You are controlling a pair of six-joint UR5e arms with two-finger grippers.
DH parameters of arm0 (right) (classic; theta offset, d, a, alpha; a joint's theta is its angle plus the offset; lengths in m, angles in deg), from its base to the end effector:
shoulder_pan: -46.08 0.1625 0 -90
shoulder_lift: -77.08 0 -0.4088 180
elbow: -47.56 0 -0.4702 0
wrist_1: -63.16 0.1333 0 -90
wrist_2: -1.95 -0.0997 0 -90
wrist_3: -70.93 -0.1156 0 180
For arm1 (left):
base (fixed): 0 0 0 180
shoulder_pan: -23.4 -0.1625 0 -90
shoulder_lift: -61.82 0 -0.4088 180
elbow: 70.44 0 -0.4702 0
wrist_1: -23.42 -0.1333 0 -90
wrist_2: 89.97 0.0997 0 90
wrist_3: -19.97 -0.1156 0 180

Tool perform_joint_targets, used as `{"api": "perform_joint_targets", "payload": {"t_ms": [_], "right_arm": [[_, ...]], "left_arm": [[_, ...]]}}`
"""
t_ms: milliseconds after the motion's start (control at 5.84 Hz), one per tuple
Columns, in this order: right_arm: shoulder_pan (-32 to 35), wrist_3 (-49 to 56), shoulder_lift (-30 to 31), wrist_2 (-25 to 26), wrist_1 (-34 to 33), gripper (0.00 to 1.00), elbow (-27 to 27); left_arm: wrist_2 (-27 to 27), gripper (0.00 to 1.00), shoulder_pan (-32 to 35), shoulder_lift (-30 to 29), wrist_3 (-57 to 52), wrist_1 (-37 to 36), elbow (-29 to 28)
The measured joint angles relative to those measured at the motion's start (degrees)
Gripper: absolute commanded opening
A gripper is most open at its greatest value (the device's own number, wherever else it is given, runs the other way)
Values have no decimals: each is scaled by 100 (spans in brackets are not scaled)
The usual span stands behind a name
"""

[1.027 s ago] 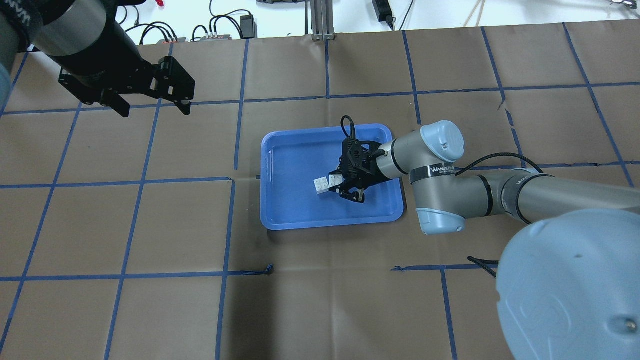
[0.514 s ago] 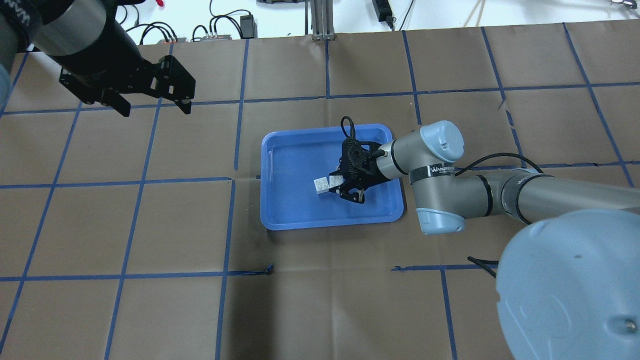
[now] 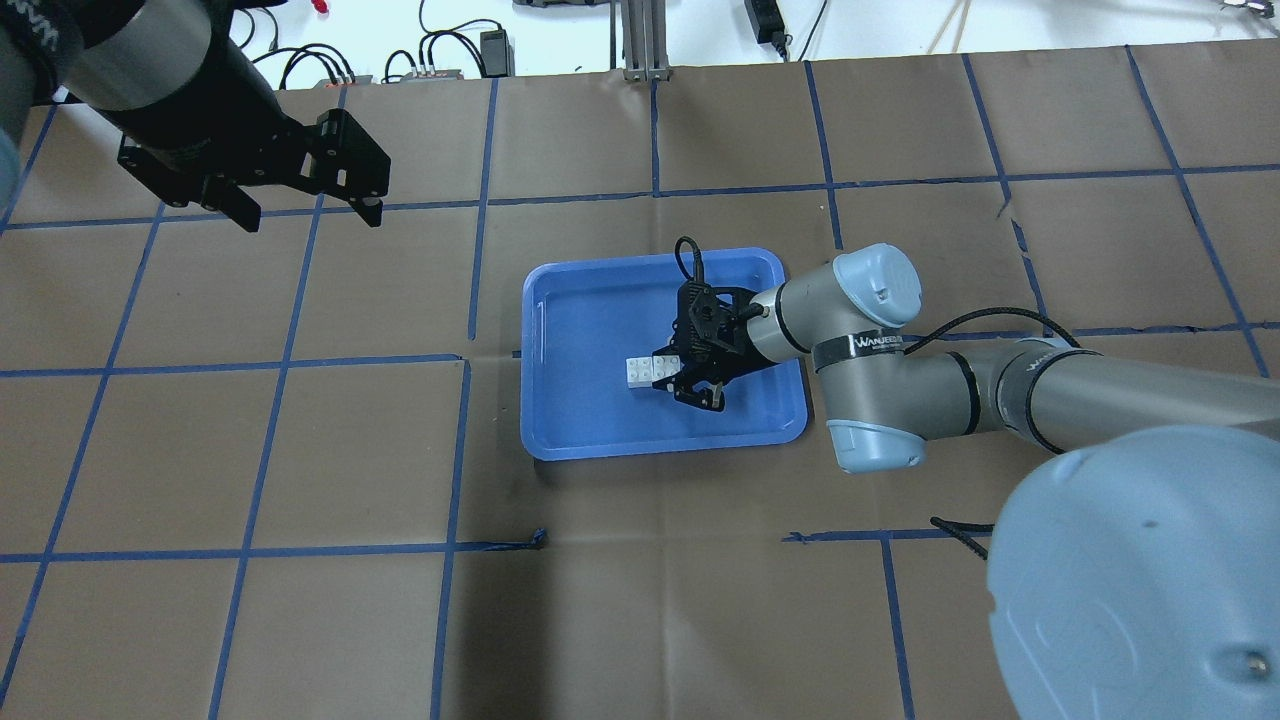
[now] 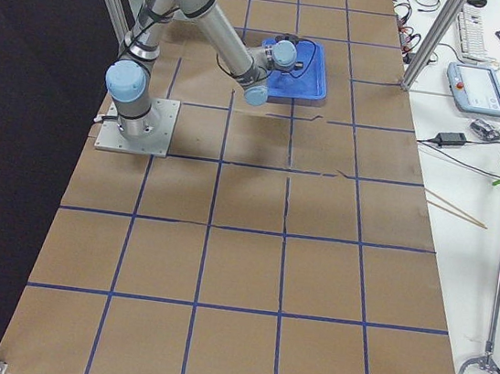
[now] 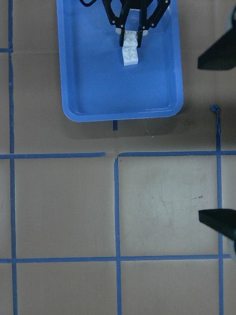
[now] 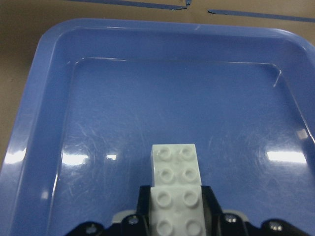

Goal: Assemble white blocks and place on blue tray

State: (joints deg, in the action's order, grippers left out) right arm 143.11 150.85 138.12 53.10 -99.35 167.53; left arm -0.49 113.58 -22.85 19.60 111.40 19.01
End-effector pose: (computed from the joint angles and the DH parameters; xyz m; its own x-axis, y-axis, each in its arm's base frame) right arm 0.2726 -0.5293 0.0533 -0.0150 -0.9921 0.1245 -0.7641 -0.0689 -0.6414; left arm -0.1361 -0.5440 0.5169 -0.9999 0.0108 0.0081 0.0096 0.9905 -0.1375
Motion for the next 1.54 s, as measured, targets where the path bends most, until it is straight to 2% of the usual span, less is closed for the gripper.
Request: {"api": "perform_joint_targets", "payload": {"t_ms": [1541], "right_arm": [[22,-2,-4,0,-19,40,1]], "left_arm": [[0,99,0,32,-4,15,2]]}}
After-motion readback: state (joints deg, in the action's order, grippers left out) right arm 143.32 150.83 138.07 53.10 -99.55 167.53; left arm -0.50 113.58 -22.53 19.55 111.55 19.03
